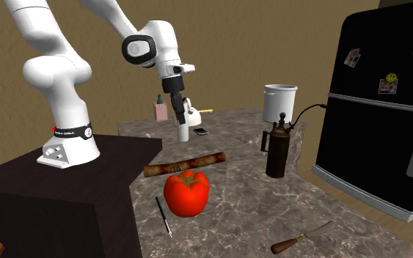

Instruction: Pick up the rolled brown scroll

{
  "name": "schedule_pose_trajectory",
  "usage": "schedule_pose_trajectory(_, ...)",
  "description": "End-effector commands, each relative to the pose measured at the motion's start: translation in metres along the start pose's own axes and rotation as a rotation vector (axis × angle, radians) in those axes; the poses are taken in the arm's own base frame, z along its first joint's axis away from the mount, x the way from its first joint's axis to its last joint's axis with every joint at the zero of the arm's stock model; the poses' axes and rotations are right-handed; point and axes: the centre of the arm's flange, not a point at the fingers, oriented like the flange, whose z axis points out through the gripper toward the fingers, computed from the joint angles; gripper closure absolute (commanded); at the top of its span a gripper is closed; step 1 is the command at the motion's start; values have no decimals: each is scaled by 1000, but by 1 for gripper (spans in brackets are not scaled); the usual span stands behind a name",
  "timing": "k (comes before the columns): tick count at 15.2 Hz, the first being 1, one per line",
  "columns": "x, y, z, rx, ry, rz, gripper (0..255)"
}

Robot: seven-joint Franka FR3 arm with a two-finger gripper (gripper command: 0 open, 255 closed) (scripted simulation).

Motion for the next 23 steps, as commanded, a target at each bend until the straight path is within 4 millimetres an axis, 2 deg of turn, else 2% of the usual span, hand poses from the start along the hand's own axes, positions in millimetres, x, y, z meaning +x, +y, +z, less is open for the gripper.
schedule_pose_trajectory(1,1,-5,28,6,-2,-32,0)
schedule_pose_trajectory(10,-1,-27,143,30,-22,-171,0)
schedule_pose_trajectory(18,-8,-33,188,31,-23,-178,0)
schedule_pose_trajectory(20,-8,-33,188,31,-23,-178,0)
schedule_pose_trajectory(21,-7,-32,188,31,-23,-178,255)
schedule_pose_trajectory(23,-7,-32,188,31,-23,-178,255)
